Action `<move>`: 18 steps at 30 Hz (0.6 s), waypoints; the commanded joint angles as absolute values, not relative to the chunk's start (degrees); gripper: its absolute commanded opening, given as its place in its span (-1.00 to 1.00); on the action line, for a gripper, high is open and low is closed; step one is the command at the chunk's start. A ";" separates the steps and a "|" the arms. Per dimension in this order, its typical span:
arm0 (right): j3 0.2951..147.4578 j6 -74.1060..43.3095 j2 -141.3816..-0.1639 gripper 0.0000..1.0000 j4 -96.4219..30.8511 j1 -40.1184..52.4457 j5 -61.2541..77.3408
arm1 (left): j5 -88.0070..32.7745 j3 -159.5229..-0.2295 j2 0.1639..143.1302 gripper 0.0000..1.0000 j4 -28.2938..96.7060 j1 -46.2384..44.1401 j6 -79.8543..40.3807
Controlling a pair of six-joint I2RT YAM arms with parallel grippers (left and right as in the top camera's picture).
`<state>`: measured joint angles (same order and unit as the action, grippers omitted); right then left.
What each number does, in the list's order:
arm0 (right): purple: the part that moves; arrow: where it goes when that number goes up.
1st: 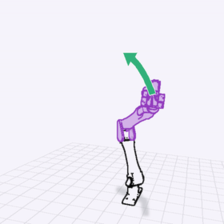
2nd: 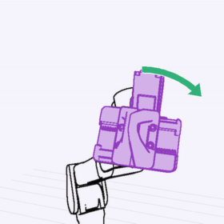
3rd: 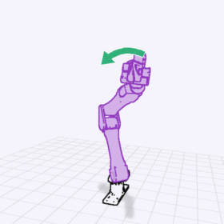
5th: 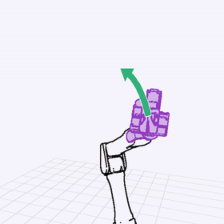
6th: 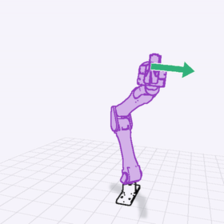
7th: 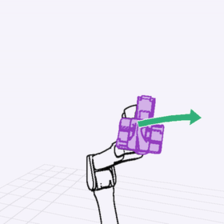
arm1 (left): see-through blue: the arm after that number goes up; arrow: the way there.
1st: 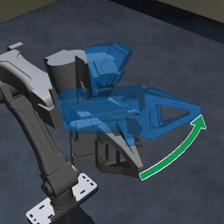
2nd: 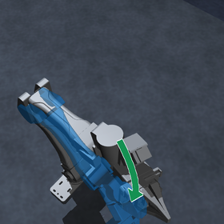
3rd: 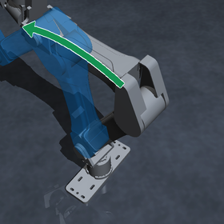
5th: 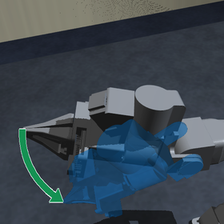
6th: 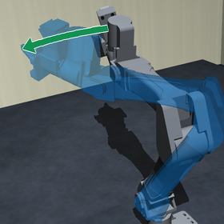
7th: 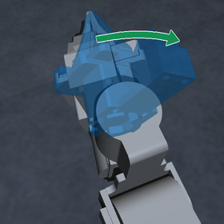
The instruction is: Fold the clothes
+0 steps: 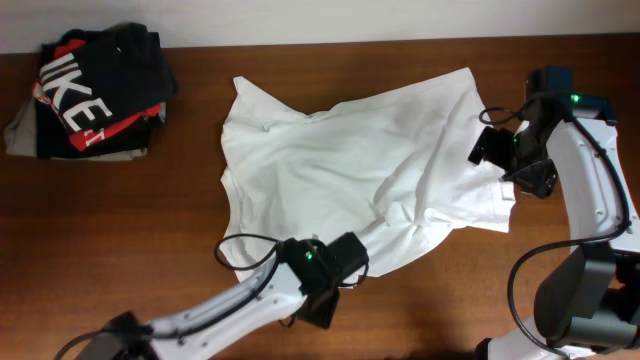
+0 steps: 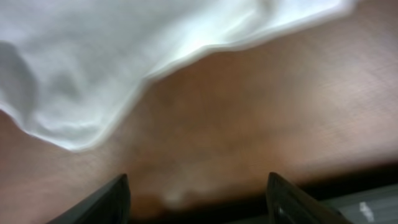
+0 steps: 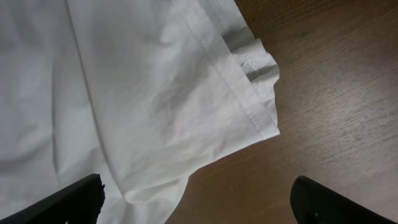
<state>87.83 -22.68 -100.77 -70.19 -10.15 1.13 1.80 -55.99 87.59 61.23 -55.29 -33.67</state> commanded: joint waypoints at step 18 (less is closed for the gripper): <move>87.26 -21.26 -100.12 0.97 -69.58 -10.15 1.28 | 16.34 -55.22 96.31 -0.99 32.97 -21.50 -26.00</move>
